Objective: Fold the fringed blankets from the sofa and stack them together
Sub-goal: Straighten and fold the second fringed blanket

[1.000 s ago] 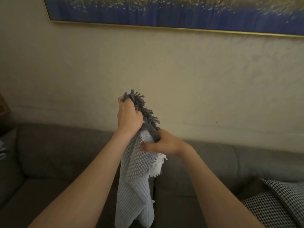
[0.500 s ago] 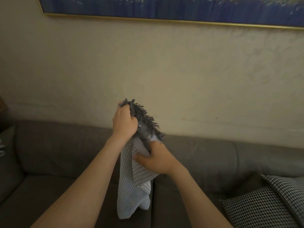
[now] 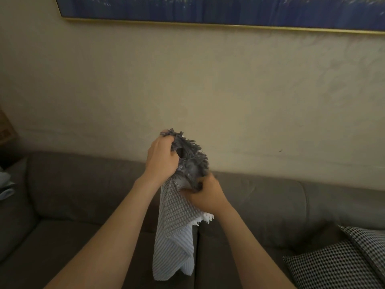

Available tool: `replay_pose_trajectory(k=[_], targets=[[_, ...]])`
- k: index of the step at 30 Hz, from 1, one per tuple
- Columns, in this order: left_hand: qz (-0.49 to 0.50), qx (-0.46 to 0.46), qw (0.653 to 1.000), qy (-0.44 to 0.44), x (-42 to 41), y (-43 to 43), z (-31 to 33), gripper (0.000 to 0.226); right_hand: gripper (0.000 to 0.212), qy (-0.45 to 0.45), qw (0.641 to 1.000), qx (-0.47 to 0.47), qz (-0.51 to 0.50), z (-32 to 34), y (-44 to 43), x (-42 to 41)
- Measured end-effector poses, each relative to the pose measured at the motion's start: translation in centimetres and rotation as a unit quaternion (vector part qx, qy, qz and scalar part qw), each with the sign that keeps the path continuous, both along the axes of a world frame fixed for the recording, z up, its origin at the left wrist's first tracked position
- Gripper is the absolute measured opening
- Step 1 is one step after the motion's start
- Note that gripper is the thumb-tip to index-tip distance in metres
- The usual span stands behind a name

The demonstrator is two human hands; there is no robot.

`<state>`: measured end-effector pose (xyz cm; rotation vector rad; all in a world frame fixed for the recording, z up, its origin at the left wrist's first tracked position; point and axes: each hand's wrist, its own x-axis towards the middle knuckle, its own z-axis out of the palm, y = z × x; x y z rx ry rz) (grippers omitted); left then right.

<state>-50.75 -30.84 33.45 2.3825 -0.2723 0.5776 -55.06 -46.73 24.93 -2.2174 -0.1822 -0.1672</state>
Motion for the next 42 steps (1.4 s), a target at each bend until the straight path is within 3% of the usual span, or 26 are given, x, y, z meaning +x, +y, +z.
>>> replay_pose_trajectory(k=[4,5,8,10,12,17,21,23,25,27,29,30,32,33,36,39,42], targets=[[0.019,-0.008,1.0,-0.005,0.5,0.6,0.1,0.02,0.031,0.129,0.989,0.038,0.057,1.0,-1.5,0.6],[0.031,-0.011,0.999,-0.009,0.6,0.7,0.2,0.024,0.025,0.15,0.986,0.031,0.067,1.5,-1.9,0.8],[0.067,-0.031,0.997,-0.025,0.6,0.6,0.4,0.039,0.039,0.164,0.982,-0.05,0.084,3.4,-2.7,1.6],[0.101,-0.049,0.993,-0.027,0.6,0.5,0.6,0.032,0.045,0.172,0.976,-0.104,0.081,4.5,-3.3,1.8],[0.142,-0.066,0.987,-0.031,0.9,0.6,0.8,0.019,0.039,0.195,0.974,-0.1,0.052,5.6,-3.8,2.0],[0.197,-0.085,0.977,0.0,2.1,1.1,1.3,0.015,0.027,0.01,0.953,-0.284,-0.101,8.4,-4.2,3.3],[0.207,-0.119,0.971,-0.03,2.6,0.9,2.6,0.017,0.027,-0.11,0.925,-0.331,-0.147,9.7,-3.8,3.8],[0.204,-0.142,0.968,-0.032,2.6,0.6,3.5,0.017,0.025,-0.133,0.934,-0.297,-0.145,10.0,-3.5,3.6],[0.191,-0.173,0.966,-0.024,2.4,0.3,3.9,0.013,0.044,-0.04,0.975,-0.199,-0.094,10.5,-3.4,3.4],[0.181,-0.192,0.964,-0.021,2.2,0.2,4.0,0.008,0.058,0.121,0.988,-0.093,-0.019,11.5,-3.8,3.3],[0.162,-0.207,0.965,-0.021,2.1,0.3,3.7,0.007,0.052,0.212,0.972,-0.096,0.028,12.5,-4.6,3.5],[0.15,-0.214,0.965,-0.019,2.2,0.4,3.6,0.006,0.041,0.214,0.969,-0.118,0.035,12.7,-4.9,3.8],[0.123,-0.217,0.968,-0.002,2.2,0.6,3.4,0.008,0.021,0.138,0.976,-0.166,-0.032,13.0,-4.8,4.0],[0.103,-0.21,0.972,0.006,2.2,0.6,3.3,0.007,0.022,0.067,0.97,-0.213,-0.094,12.7,-4.6,4.2],[0.043,-0.126,0.991,-0.028,2.1,0.3,2.2,0.027,0.02,-0.104,0.902,-0.356,-0.22,11.8,-3.3,4.2],[0.05,-0.06,0.996,-0.036,3.0,1.0,0.7,0.039,0.008,-0.08,0.947,-0.286,-0.126,11.5,-3.5,5.2],[0.119,0.037,0.992,-0.026,3.9,2.0,-1.4,0.026,0.026,-0.129,0.945,-0.27,-0.134,11.3,-4.0,5.5]])
